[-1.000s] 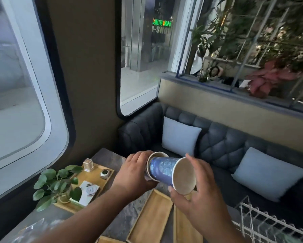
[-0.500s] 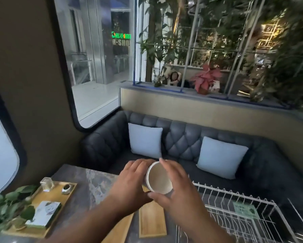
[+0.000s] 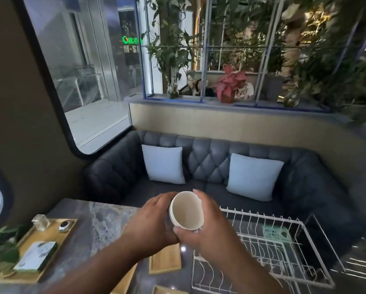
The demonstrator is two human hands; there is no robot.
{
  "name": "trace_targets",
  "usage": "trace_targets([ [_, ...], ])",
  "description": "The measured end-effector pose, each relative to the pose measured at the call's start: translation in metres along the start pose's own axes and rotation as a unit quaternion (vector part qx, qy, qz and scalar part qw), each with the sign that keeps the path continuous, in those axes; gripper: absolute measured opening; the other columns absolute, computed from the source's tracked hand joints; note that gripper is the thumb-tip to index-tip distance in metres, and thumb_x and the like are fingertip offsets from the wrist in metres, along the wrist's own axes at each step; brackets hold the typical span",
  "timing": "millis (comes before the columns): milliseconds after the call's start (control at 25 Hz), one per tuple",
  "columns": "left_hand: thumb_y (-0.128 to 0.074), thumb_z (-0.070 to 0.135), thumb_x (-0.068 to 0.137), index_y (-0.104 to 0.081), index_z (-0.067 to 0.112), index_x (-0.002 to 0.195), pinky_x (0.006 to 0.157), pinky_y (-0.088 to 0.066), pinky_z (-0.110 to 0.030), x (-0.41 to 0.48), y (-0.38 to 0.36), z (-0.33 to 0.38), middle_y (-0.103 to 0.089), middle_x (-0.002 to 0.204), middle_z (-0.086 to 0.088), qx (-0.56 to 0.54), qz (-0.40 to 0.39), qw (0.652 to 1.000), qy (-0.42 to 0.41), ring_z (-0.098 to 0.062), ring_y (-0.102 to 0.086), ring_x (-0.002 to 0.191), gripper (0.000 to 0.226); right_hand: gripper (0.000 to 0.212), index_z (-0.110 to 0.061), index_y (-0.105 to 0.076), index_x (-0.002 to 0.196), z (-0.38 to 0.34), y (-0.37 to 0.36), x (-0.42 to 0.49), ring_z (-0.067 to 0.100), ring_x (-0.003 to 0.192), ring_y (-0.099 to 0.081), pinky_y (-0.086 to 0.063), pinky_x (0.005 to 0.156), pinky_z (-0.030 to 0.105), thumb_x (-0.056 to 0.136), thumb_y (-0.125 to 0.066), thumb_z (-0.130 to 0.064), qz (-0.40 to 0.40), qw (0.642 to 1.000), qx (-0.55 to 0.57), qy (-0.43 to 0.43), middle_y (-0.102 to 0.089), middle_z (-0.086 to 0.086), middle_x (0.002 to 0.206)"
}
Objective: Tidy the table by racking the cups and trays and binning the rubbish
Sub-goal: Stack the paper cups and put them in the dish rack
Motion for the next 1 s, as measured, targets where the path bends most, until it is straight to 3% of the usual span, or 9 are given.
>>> trace_targets([
  [120,-0.074,0.065,0.059,-0.039,0.049,0.139,0.086,-0.032,-0.006,0.006,-0.004,-0.002,-0.053,0.136,0.027,-0.008,-0.009,1.0,-0.003,0.004,-0.049,0.123,0.088,0.104,-0.055,-0.018,0.142,0.001,-0.001,0.003,-0.006,0.115,-0.048,-0.041,0.089,0.02,0.054,-0.07,-0.074,0.006,1.0,-0.008,-0.013,-0.038,-0.037,0.13],
  [600,-0.072,0.063,0.061,-0.042,0.046,0.136,0.086,-0.046,-0.02,0.032,-0.015,-0.045,-0.057,0.131,0.025,-0.14,-0.054,0.988,-0.029,-0.001,-0.057,0.115,0.082,0.098,-0.05,-0.026,0.143,-0.026,-0.016,0.024,0.0,0.12,-0.051,-0.046,0.099,0.026,0.058,-0.073,-0.065,0.038,0.992,-0.087,-0.087,-0.045,-0.026,0.139],
  [800,-0.074,0.058,0.067,-0.043,0.04,0.137,0.087,-0.05,-0.028,0.052,-0.024,-0.042,-0.06,0.13,0.017,-0.15,-0.06,0.985,-0.059,-0.009,-0.06,0.112,0.078,0.095,-0.053,-0.024,0.14,-0.023,-0.008,0.032,-0.001,0.121,-0.049,-0.046,0.097,0.027,0.06,-0.074,-0.063,0.085,0.983,-0.121,-0.11,-0.04,-0.032,0.136],
  [880,-0.073,0.059,0.069,-0.045,0.039,0.136,0.085,-0.051,-0.03,0.061,-0.031,-0.034,-0.061,0.128,0.015,-0.16,-0.059,0.983,-0.069,-0.009,-0.061,0.109,0.076,0.091,-0.058,-0.026,0.136,-0.018,0.003,0.035,-0.004,0.115,-0.051,-0.048,0.091,0.026,0.059,-0.074,-0.064,0.102,0.98,-0.128,-0.109,-0.039,-0.042,0.128],
  [1000,-0.069,0.065,0.069,-0.043,0.04,0.138,0.087,-0.053,-0.032,0.073,-0.05,-0.018,-0.061,0.131,0.014,-0.162,-0.066,0.982,-0.072,-0.009,-0.061,0.112,0.078,0.085,-0.065,-0.026,0.129,-0.003,0.02,0.036,-0.01,0.102,-0.047,-0.04,0.08,0.017,0.058,-0.073,-0.067,0.117,0.979,-0.127,-0.106,-0.03,-0.057,0.117],
])
Point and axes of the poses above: each hand's wrist, its own x-axis towards the middle knuckle, its own y-axis out of the back of the hand, z = x × y, the point moved 5 cm from there along x, towards the middle knuckle
